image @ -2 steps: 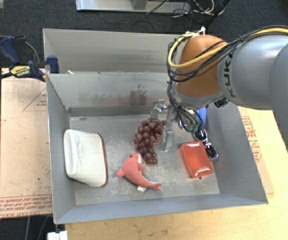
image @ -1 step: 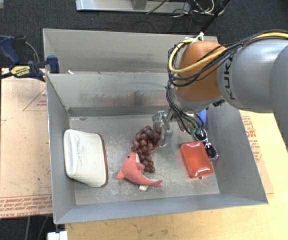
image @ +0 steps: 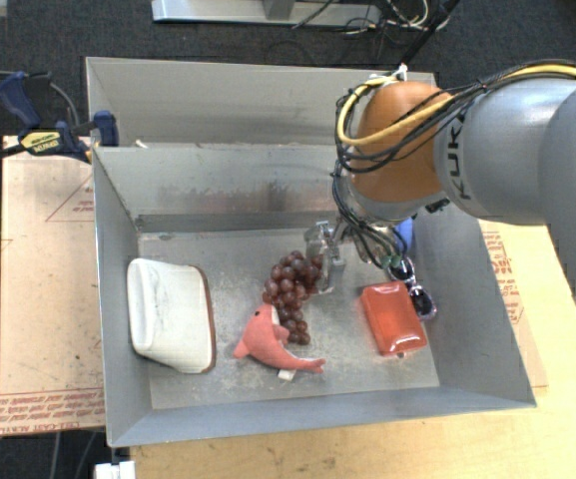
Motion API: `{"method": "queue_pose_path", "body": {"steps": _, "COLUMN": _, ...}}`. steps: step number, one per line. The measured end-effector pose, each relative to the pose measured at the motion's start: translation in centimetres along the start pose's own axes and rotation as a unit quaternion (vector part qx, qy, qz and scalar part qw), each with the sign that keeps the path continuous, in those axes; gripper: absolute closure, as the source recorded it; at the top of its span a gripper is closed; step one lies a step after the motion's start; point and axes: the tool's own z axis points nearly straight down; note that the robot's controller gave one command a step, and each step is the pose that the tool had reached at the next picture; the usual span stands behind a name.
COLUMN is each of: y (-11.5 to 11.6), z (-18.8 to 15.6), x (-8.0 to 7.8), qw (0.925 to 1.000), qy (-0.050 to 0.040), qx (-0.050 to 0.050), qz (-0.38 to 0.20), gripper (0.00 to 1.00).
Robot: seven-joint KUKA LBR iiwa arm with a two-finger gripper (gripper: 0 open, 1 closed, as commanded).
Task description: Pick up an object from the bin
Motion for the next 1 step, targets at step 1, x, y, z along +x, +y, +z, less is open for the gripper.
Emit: {"method": "queue_pose_path", "body": {"steps": 1, "y": 0.45, "z": -10.85, "x": -2.2, "qw": 0.9999, "qy": -0.0017, "qx": 0.0, "qz": -0.015, "gripper": 1.0}}
